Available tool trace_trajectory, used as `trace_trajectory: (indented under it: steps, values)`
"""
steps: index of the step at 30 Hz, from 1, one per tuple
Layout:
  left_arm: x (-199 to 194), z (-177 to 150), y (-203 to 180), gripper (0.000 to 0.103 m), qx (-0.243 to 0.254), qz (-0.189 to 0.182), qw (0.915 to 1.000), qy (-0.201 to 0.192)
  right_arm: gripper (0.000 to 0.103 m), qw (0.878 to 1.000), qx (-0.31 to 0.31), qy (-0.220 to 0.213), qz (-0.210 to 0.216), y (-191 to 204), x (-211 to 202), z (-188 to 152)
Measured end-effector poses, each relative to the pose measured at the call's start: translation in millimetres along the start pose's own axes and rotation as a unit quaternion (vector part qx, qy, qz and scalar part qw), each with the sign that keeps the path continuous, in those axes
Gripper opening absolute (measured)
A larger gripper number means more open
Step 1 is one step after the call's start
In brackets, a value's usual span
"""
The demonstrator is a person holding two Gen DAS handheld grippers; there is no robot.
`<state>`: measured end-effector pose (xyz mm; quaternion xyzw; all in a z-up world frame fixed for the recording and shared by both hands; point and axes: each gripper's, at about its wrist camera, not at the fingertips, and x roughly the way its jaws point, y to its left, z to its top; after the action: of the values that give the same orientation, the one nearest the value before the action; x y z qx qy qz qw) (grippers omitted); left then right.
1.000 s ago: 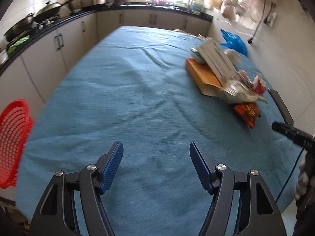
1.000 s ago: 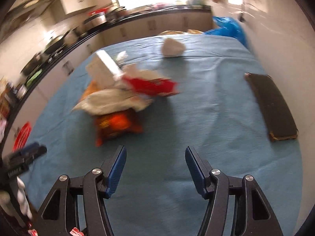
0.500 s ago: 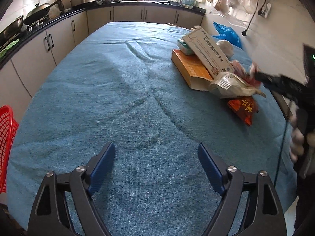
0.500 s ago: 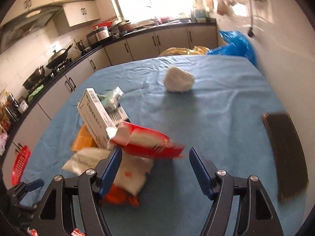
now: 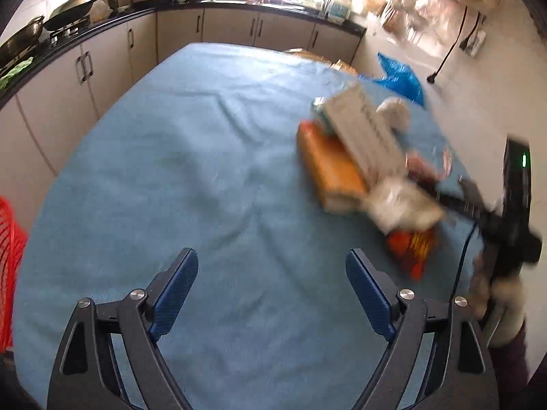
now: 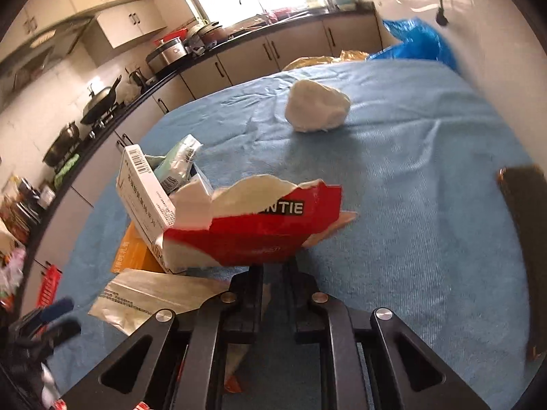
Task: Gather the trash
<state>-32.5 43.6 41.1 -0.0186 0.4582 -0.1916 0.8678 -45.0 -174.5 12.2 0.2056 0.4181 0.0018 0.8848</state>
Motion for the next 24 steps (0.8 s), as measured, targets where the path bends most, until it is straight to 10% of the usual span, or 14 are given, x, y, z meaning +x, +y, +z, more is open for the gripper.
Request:
trace_trajectory:
  steps: [14,18,24]
  values:
    - [88,68,-40,0.077,0.001,0.0,0.9991,0.043,0.03,0.998,0.043,0.002,0.046,-19,-3,-3]
    - [86,63,-45,0.044,0.035,0.035,0.9984,0.027,0.034,0.999,0.033,-0.002,0.04,-14,-3,-4]
    - [66,43,-27,0.044,0.046,0.034,0.9981,0.023,0.056,0.998,0.028,-0.006,0.064,-12,-5,-6]
